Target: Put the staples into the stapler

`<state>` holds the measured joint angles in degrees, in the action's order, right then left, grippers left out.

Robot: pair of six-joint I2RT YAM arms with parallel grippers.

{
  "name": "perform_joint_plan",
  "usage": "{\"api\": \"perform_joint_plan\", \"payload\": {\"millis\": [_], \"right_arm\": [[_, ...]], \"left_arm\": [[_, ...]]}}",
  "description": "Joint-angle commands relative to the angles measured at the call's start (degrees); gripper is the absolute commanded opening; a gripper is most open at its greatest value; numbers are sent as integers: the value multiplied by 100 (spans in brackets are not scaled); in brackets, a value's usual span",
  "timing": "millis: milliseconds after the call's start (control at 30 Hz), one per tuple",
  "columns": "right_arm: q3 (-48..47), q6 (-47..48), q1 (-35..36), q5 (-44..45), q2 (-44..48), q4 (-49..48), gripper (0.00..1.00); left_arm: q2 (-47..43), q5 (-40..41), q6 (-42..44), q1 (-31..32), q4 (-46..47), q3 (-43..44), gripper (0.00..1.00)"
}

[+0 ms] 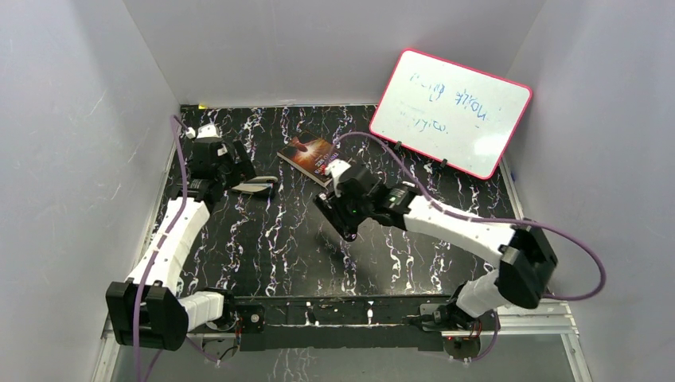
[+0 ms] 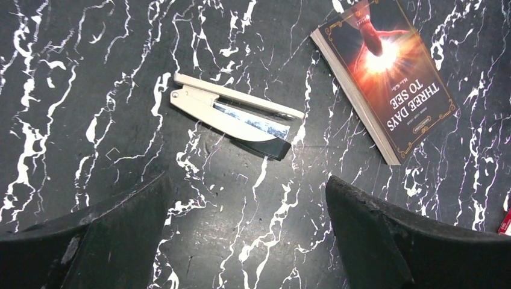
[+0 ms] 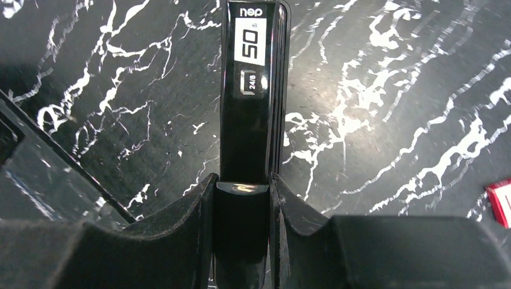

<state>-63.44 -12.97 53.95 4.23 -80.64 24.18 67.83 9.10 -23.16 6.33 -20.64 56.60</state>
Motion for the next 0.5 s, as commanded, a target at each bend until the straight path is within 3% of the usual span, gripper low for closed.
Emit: {"api": "perform_joint_plan", "payload": {"millis": [0,300,467], "right_arm": [[-629,915,360,31,-469,-98,0],[-1053,1400,751,99,-1408,531,0],[-1395,1598,824,37,-1969,937,7]], "left_arm": [[-430,326,-71,-26,-63,-64,98],[-871,643,-229,-26,-137,-353,98],[-927,584,-242,-26,-112,-486,98]]}}
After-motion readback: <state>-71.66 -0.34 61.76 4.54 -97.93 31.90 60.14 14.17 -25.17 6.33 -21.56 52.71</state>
